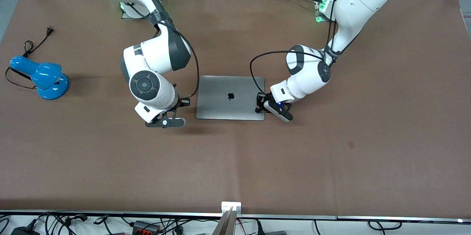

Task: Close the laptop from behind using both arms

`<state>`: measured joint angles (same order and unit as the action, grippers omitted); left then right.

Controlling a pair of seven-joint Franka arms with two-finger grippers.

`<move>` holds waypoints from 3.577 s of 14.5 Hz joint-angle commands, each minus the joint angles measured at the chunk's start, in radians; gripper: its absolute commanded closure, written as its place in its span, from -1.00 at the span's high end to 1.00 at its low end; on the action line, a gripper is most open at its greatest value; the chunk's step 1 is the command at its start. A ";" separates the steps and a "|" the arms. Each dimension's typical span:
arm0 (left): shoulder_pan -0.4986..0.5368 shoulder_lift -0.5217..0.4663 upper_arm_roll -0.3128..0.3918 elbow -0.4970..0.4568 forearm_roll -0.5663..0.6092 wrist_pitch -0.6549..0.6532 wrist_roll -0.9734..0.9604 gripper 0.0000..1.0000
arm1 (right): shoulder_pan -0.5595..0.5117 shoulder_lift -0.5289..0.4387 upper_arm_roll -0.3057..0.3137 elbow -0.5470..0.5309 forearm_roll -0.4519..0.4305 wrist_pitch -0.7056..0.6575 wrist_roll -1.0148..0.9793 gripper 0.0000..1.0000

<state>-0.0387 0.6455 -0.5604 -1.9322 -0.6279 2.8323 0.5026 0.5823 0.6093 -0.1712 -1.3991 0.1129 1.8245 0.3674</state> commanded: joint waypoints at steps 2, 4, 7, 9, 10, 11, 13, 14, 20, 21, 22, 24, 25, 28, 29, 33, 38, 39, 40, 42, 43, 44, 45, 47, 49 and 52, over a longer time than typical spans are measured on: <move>0.104 -0.142 0.000 -0.008 -0.006 -0.271 0.024 -1.00 | -0.001 -0.017 0.004 -0.015 -0.009 -0.010 -0.018 -1.00; 0.161 -0.188 0.008 0.021 -0.004 -0.457 0.024 -1.00 | -0.006 -0.026 0.002 -0.014 -0.007 -0.010 -0.024 -1.00; 0.235 -0.247 0.016 0.061 0.063 -0.690 0.017 -1.00 | -0.013 -0.042 0.002 -0.012 -0.007 -0.008 -0.010 0.76; 0.278 -0.265 0.014 0.111 0.176 -0.834 -0.002 -1.00 | -0.016 -0.059 -0.002 -0.011 -0.007 -0.008 -0.013 1.00; 0.295 -0.267 0.014 0.146 0.215 -0.902 -0.019 -1.00 | -0.016 -0.078 -0.013 -0.011 -0.007 -0.008 -0.015 1.00; 0.299 -0.264 0.016 0.195 0.256 -0.960 -0.033 -1.00 | -0.015 -0.095 -0.027 -0.011 -0.007 -0.008 -0.025 1.00; 0.301 -0.257 0.016 0.274 0.356 -1.074 -0.079 -1.00 | -0.016 -0.157 -0.050 -0.011 -0.009 -0.010 -0.028 1.00; 0.301 -0.259 0.016 0.298 0.413 -1.117 -0.097 -1.00 | -0.018 -0.178 -0.069 -0.011 -0.007 -0.019 -0.031 1.00; 0.286 -0.257 0.014 0.341 0.586 -1.226 -0.182 -1.00 | -0.099 -0.267 -0.176 -0.012 0.011 -0.044 -0.132 1.00; 0.286 -0.257 0.010 0.361 0.600 -1.260 -0.191 -1.00 | -0.174 -0.284 -0.130 -0.011 0.013 -0.045 -0.145 1.00; 0.284 -0.257 0.008 0.386 0.603 -1.278 -0.200 -1.00 | -0.284 -0.311 -0.040 -0.012 0.011 -0.048 -0.148 1.00; 0.299 -0.262 0.016 0.400 0.605 -1.332 -0.202 -1.00 | -0.450 -0.342 0.106 -0.011 -0.002 -0.086 -0.148 1.00; 0.299 -0.267 0.016 0.413 0.628 -1.373 -0.205 -0.91 | -0.496 -0.350 0.133 -0.011 -0.012 -0.108 -0.150 1.00; 0.301 -0.274 0.004 0.479 0.706 -1.435 -0.238 0.99 | -0.561 -0.382 0.133 -0.011 -0.025 -0.113 -0.250 1.00; 0.306 -0.286 0.008 0.492 0.706 -1.436 -0.243 1.00 | -0.573 -0.391 0.127 -0.011 -0.027 -0.119 -0.283 1.00; 0.316 -0.354 0.014 0.519 0.718 -1.530 -0.343 1.00 | -0.567 -0.408 0.076 -0.011 -0.030 -0.155 -0.369 1.00; 0.220 -0.443 0.207 0.565 0.709 -1.527 -0.447 1.00 | -0.542 -0.488 0.101 -0.090 -0.147 -0.174 -0.360 1.00; 0.162 -0.469 0.299 0.558 0.706 -1.500 -0.449 1.00 | -0.542 -0.514 0.101 -0.130 -0.147 -0.168 -0.358 1.00; 0.131 -0.490 0.347 0.532 0.700 -1.475 -0.452 1.00 | -0.544 -0.534 0.101 -0.167 -0.144 -0.165 -0.358 1.00; 0.094 -0.579 0.433 0.410 0.682 -1.342 -0.487 1.00 | -0.544 -0.578 0.101 -0.228 -0.136 -0.159 -0.357 1.00; 0.079 -0.634 0.466 0.338 0.665 -1.282 -0.493 1.00 | -0.542 -0.598 0.101 -0.250 -0.137 -0.148 -0.357 1.00; 0.079 -0.668 0.473 0.290 0.660 -1.234 -0.493 1.00 | -0.542 -0.615 0.101 -0.274 -0.137 -0.134 -0.361 1.00; 0.076 -0.685 0.473 0.257 0.659 -1.182 -0.492 1.00 | -0.542 -0.634 0.101 -0.306 -0.137 -0.117 -0.366 1.00; 0.062 -0.682 0.473 0.233 0.657 -1.076 -0.484 1.00 | -0.542 -0.667 0.101 -0.354 -0.137 -0.096 -0.366 1.00; 0.039 -0.691 0.473 0.233 0.657 -1.096 -0.495 1.00 | -0.542 -0.678 0.101 -0.366 -0.137 -0.091 -0.366 1.00; -0.016 -0.710 0.510 0.231 0.657 -1.172 -0.578 1.00 | -0.542 -0.668 0.102 -0.354 -0.140 -0.111 -0.369 1.00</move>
<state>-0.0091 -0.0230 -0.0915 -1.6707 0.0392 1.6820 -0.0285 0.0396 -0.0393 -0.0743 -1.7313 -0.0156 1.7105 0.0143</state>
